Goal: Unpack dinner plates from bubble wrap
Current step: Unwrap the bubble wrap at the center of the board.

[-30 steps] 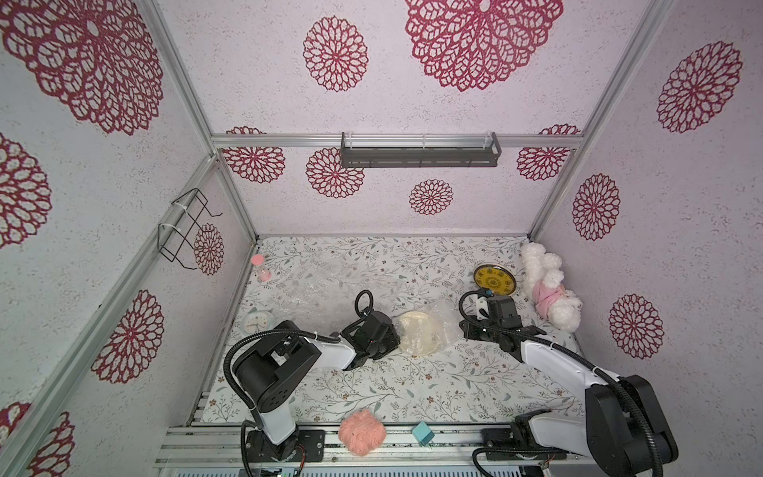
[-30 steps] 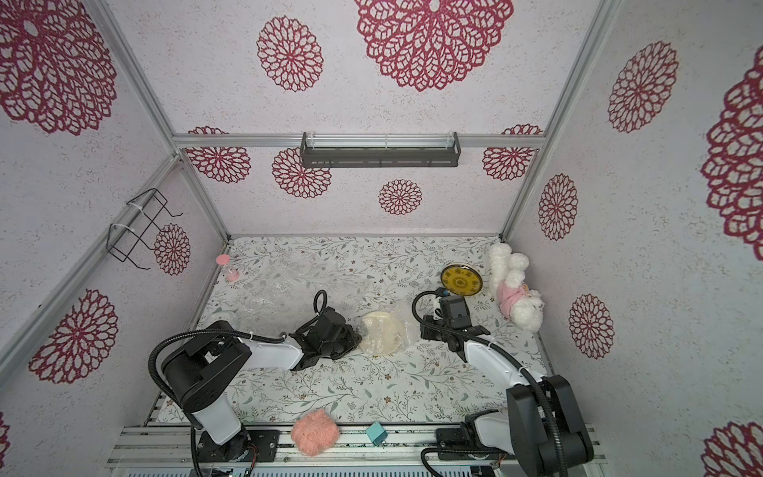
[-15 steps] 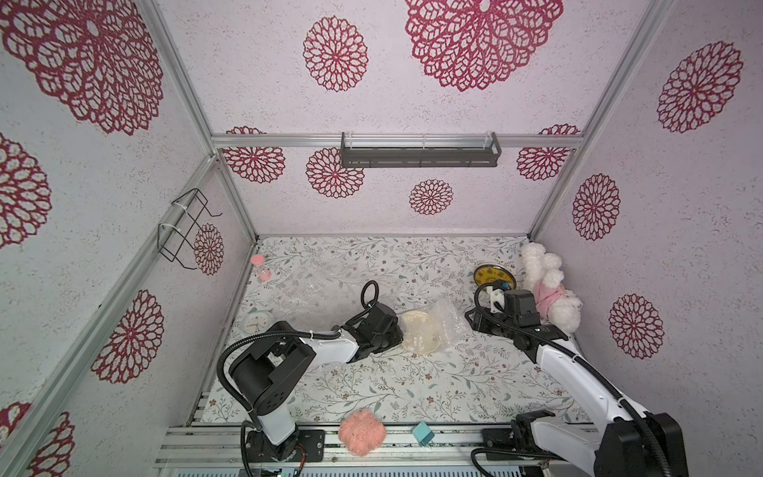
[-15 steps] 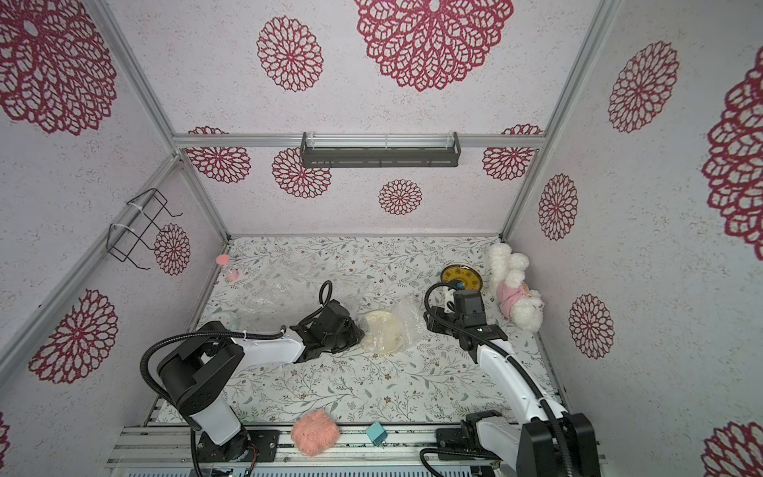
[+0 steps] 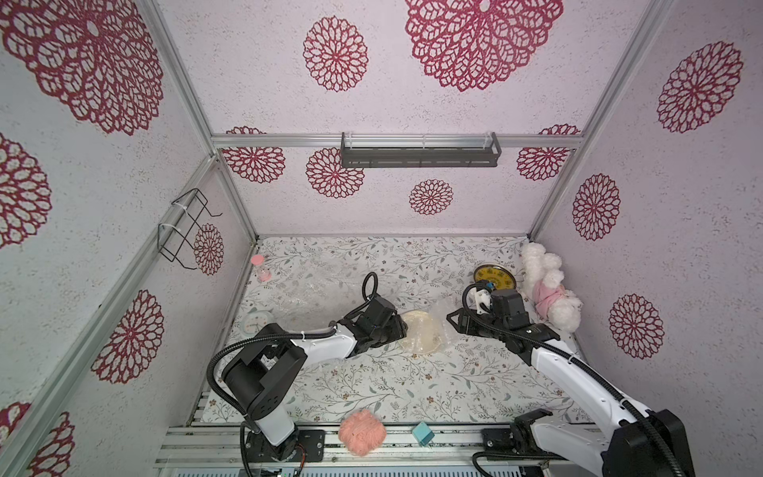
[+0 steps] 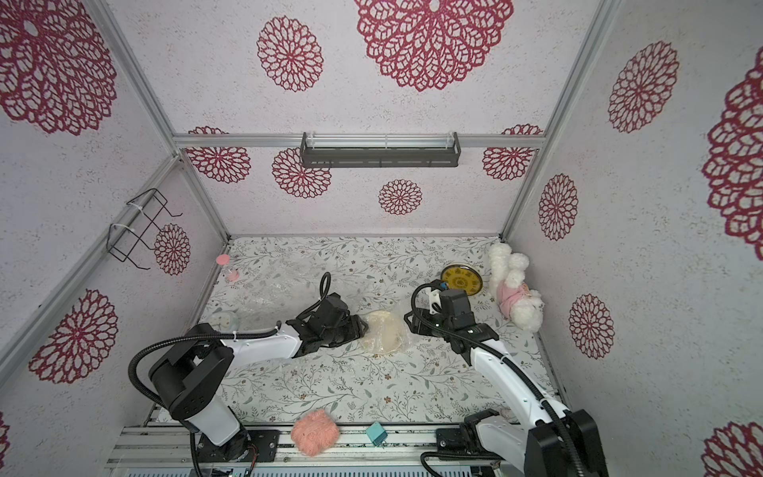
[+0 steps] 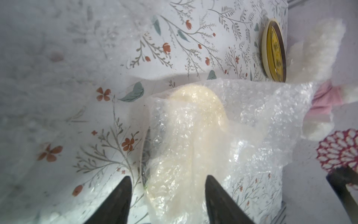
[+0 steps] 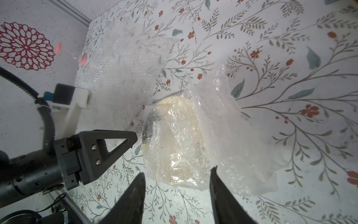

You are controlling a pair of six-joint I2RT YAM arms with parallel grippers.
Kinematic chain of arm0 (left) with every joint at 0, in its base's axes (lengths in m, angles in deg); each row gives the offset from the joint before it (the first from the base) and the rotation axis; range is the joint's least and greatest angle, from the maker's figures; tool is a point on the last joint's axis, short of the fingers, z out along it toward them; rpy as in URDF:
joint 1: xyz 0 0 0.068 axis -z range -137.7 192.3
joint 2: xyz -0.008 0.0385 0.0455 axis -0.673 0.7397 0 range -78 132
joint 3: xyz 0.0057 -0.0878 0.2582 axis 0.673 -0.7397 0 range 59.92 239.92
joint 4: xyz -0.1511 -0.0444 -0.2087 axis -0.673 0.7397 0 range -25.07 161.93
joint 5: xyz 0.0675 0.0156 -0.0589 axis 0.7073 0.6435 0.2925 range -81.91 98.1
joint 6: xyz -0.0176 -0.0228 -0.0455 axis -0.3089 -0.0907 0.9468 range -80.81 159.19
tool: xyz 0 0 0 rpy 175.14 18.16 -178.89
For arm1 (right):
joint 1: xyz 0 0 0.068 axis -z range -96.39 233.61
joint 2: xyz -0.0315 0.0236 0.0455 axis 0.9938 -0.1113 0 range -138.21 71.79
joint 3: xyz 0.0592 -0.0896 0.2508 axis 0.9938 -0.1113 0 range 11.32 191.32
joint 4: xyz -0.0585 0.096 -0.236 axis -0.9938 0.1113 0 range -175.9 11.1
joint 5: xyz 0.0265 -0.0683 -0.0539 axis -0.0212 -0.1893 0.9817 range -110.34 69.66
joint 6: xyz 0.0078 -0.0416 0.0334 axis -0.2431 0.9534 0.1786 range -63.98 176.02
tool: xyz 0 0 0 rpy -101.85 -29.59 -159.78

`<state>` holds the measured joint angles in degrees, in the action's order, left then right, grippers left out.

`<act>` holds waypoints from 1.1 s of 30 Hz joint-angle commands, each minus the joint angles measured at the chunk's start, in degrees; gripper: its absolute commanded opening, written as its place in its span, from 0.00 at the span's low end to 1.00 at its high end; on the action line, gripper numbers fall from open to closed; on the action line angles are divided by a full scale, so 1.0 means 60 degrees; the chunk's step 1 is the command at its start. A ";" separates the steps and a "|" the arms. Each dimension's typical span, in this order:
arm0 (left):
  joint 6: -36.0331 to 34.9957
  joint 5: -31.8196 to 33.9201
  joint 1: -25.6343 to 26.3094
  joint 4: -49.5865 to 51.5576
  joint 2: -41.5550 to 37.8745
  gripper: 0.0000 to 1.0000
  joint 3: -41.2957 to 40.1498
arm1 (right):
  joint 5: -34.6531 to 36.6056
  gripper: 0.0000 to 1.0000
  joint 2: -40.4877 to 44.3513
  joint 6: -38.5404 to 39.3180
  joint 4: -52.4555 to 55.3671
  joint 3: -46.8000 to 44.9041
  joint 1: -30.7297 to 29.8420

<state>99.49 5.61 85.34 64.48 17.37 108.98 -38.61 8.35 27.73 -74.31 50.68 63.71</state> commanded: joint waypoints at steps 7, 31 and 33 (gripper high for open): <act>-0.1738 -0.0787 -0.0107 0.0639 -0.1085 0.86 0.0441 | -0.0134 0.55 -0.0760 -0.0075 -0.0943 -0.0328 0.0082; -0.3789 -0.1498 0.0631 0.0884 0.0438 0.78 0.1603 | 0.0104 0.55 -0.1683 -0.0283 -0.1535 -0.1037 0.1286; -0.3752 -0.1490 0.0675 0.0848 0.0568 0.78 0.1608 | 0.0055 0.55 -0.1759 -0.0306 -0.1635 -0.1065 0.1313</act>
<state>78.94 -3.83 88.84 69.84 19.75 117.24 -38.98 -1.77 26.81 -83.09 43.92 71.10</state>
